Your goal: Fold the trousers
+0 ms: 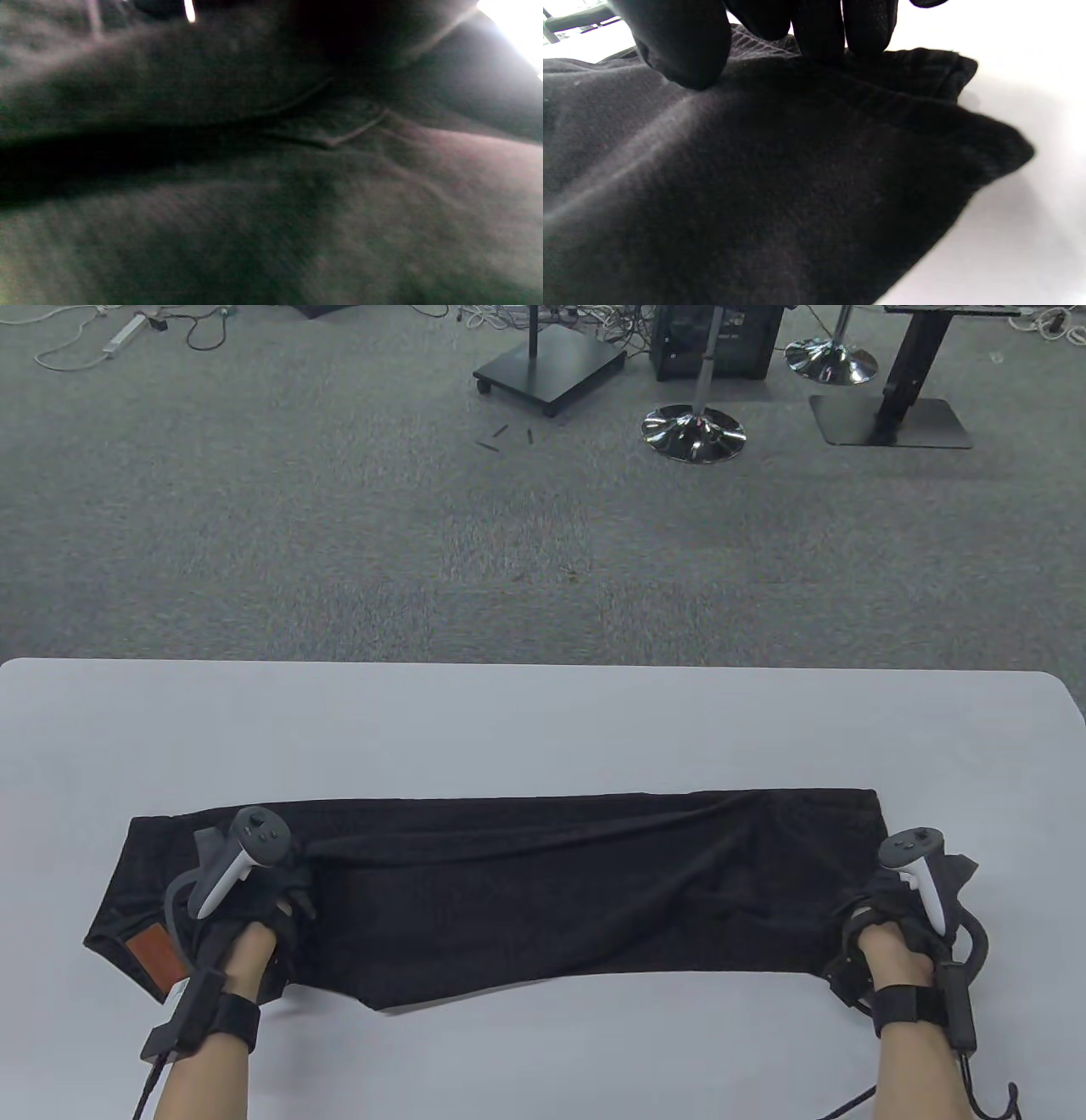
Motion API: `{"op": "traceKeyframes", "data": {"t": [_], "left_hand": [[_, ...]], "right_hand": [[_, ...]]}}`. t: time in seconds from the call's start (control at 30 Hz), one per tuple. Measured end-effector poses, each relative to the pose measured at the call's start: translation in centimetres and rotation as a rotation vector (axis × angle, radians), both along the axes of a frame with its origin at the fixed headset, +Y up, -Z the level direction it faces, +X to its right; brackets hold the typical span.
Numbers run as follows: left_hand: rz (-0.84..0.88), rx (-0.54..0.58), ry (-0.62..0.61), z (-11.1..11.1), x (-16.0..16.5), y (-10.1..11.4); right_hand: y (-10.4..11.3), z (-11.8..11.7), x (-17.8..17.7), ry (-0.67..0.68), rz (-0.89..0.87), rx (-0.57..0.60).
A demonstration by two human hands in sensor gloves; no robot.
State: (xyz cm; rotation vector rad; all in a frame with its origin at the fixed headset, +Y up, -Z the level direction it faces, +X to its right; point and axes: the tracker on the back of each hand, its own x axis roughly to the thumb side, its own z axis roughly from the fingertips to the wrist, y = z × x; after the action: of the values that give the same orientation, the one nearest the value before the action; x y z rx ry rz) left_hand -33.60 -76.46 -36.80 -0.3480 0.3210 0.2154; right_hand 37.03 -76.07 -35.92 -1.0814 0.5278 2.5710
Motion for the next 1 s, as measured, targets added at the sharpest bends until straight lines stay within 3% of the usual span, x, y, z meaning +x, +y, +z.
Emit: {"op": "traceKeyframes", "data": {"t": [0.27, 0.47, 0.77, 0.9, 1.0], "left_hand": [[-0.031, 0.009, -0.029, 1.0, -0.7, 0.4], [-0.012, 0.024, -0.049, 1.7, -2.2, 0.8], [-0.015, 0.003, -0.044, 1.4, -2.2, 0.9], [-0.011, 0.011, -0.043, 1.4, -2.3, 0.8], [-0.01, 0.011, -0.042, 1.4, -2.2, 0.7]], "right_hand": [[0.0, 1.1, 0.0, 0.062, 0.059, -0.129], [0.3, 1.8, 0.4, 0.084, -0.04, -0.04], [5.5, 2.3, 1.8, -0.041, 0.036, 0.232], [5.1, 2.5, 1.1, -0.05, 0.087, 0.255], [4.1, 2.3, -0.6, 0.043, 0.1, 0.23]]}}
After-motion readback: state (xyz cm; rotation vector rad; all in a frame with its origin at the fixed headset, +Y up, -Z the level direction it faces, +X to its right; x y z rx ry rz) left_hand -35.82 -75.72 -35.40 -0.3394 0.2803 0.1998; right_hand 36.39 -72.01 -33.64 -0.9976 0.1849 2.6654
